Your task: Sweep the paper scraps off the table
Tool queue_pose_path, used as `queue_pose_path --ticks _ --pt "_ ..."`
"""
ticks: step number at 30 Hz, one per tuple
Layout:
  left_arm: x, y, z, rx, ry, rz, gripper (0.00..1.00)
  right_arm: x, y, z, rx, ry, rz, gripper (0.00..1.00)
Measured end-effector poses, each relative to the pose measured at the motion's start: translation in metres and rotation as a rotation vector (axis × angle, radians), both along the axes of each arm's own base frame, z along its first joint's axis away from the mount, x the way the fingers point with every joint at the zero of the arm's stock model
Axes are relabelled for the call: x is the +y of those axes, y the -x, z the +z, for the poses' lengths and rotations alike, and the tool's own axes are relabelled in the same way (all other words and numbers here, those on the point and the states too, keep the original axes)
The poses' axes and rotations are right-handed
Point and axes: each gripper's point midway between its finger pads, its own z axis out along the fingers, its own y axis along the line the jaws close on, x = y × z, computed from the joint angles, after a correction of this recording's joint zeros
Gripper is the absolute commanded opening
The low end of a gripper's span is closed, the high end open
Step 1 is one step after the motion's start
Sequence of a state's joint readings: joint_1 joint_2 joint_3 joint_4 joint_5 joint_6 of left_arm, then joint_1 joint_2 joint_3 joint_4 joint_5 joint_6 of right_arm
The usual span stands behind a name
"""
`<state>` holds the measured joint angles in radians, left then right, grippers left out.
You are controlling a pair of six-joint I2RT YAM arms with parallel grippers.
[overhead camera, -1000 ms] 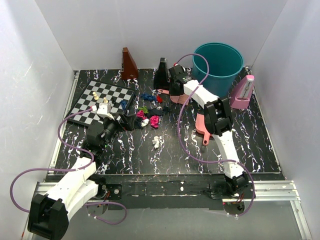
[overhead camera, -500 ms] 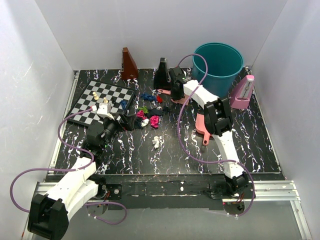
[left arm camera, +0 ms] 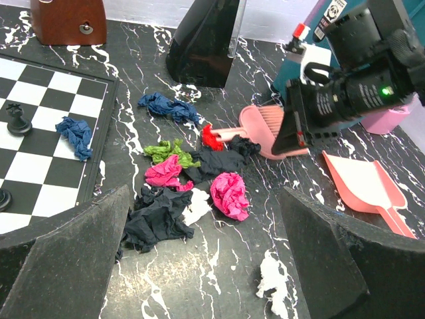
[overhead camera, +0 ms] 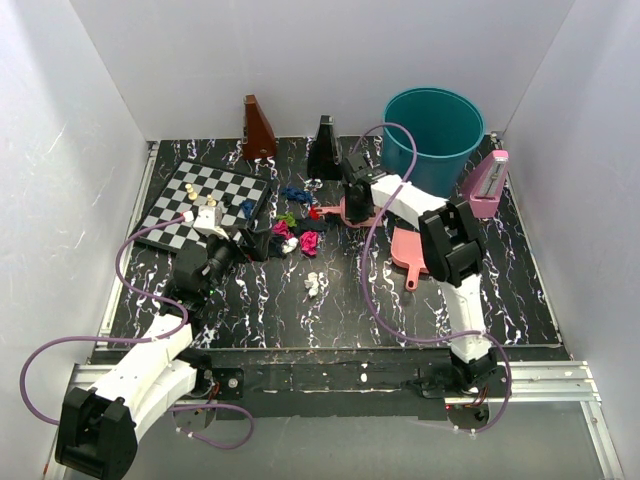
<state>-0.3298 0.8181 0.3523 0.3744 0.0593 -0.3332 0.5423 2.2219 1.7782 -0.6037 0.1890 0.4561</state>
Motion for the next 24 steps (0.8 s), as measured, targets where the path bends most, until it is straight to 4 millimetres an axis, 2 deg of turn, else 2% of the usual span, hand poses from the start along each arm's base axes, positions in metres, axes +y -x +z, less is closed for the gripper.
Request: queue_pose_path --ticks 4,11,14,18,24 --pt "0.000 0.000 0.000 0.000 0.000 0.000 0.98 -0.005 0.036 -0.001 0.015 0.000 0.028 0.01" --pt "-0.001 0.000 -0.001 0.004 -0.001 -0.005 0.98 -0.028 0.106 -0.003 0.060 0.029 0.063 0.01" --pt "-0.004 0.000 -0.008 0.023 -0.007 -0.024 0.98 -0.046 0.126 -0.003 0.072 0.061 0.057 0.01" --pt "-0.014 -0.001 -0.019 0.057 -0.014 -0.073 0.98 -0.067 0.142 0.002 0.070 0.102 0.047 0.01" --pt "-0.041 -0.003 -0.038 0.122 -0.043 -0.199 0.98 -0.082 0.157 0.021 0.015 0.096 0.067 0.03"
